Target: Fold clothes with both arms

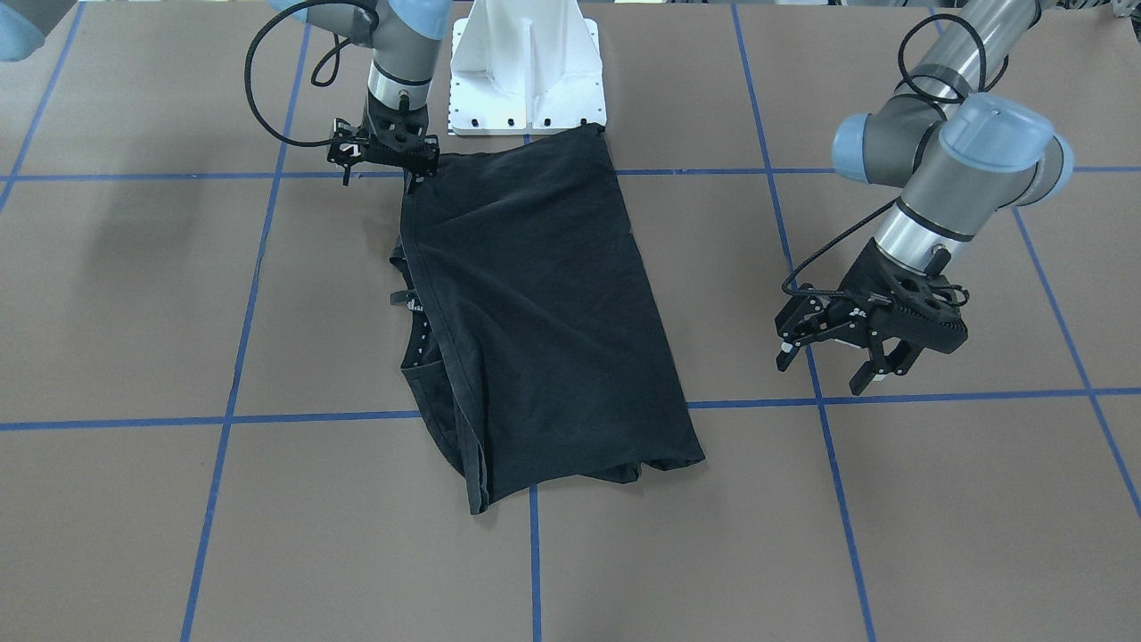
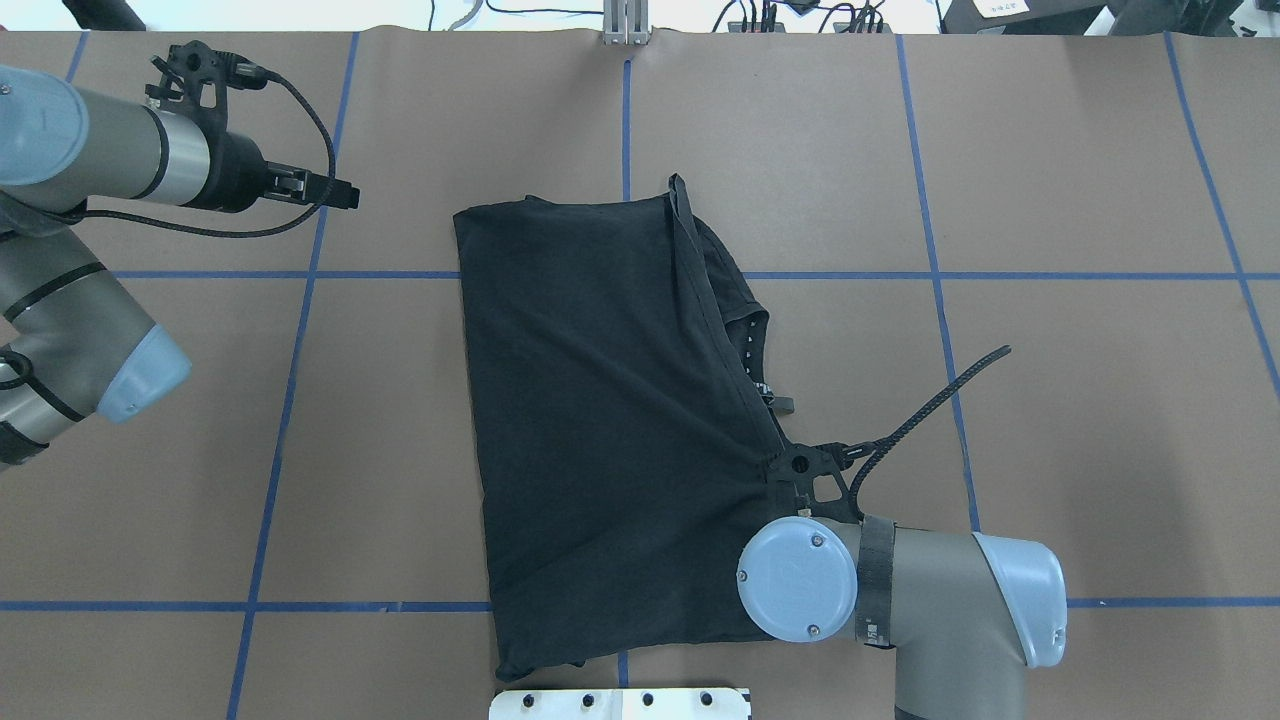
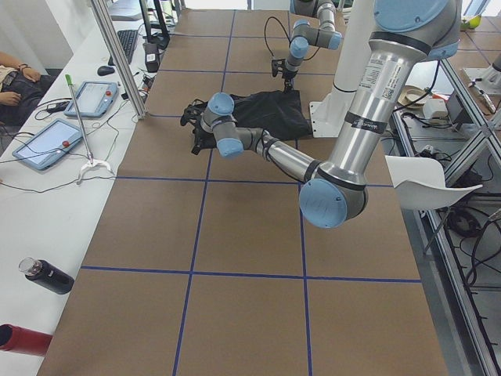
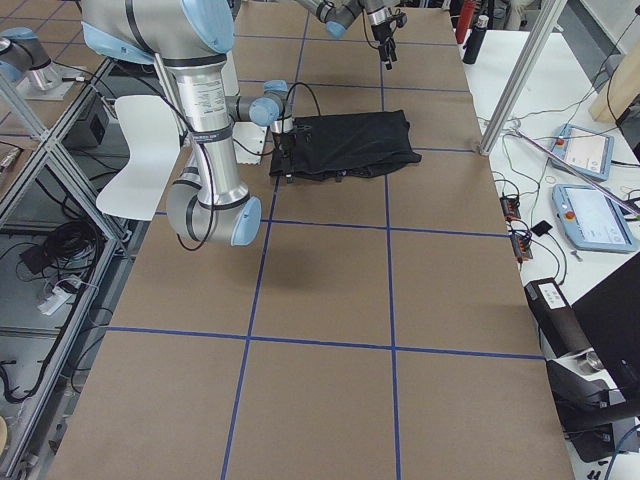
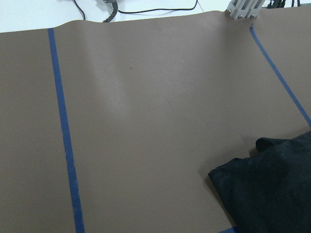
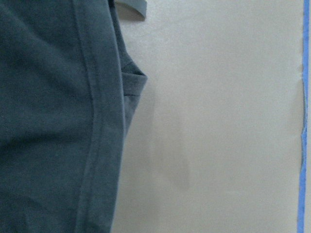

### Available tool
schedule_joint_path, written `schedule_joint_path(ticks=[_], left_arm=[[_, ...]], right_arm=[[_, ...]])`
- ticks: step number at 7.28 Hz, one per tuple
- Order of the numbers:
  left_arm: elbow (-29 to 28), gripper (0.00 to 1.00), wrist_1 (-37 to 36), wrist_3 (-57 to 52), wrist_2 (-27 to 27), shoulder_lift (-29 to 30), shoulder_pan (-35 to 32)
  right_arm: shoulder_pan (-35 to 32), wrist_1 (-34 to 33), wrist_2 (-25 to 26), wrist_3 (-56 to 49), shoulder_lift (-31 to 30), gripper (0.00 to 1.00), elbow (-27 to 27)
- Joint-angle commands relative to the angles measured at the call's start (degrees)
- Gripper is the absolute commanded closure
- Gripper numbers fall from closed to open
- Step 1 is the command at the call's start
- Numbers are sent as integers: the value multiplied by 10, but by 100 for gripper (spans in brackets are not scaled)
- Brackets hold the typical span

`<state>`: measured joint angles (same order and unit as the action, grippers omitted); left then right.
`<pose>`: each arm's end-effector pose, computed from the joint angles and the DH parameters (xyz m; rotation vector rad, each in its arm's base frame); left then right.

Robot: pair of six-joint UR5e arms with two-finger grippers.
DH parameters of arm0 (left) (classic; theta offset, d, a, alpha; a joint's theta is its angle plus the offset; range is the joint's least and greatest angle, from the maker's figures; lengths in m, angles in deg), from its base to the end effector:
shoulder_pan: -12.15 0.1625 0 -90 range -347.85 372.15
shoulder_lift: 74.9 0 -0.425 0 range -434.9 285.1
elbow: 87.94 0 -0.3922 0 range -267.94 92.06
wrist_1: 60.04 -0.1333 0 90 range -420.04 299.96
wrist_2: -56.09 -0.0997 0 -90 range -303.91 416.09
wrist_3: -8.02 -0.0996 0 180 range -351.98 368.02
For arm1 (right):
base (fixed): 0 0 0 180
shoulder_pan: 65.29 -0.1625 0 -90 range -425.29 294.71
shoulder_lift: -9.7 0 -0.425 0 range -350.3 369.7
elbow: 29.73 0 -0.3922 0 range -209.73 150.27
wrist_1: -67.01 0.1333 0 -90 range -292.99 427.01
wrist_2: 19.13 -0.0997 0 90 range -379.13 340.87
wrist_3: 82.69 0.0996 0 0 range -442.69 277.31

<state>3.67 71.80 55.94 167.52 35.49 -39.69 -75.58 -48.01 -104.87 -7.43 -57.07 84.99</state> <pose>0.3185 -0.5622 0.3653 0.5751 0.9936 0.0571 -0.5267 -0.2386 0.3144 0.1583 -0.3747 -0.0617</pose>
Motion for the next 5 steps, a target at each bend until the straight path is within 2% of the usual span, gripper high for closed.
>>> schedule_joint_path(ticks=[1,4,5], left_arm=[[4,0,0,7,0,-1,3],[49,0,-3,123,-15,-6,58],[83,0,-17,137,-38,-24,92]], right_arm=[[-11,-4,3,-1,6,0,22],[-89,96,-17,-61,7,0,76],[-119,117,-49,-69,5,0,78]])
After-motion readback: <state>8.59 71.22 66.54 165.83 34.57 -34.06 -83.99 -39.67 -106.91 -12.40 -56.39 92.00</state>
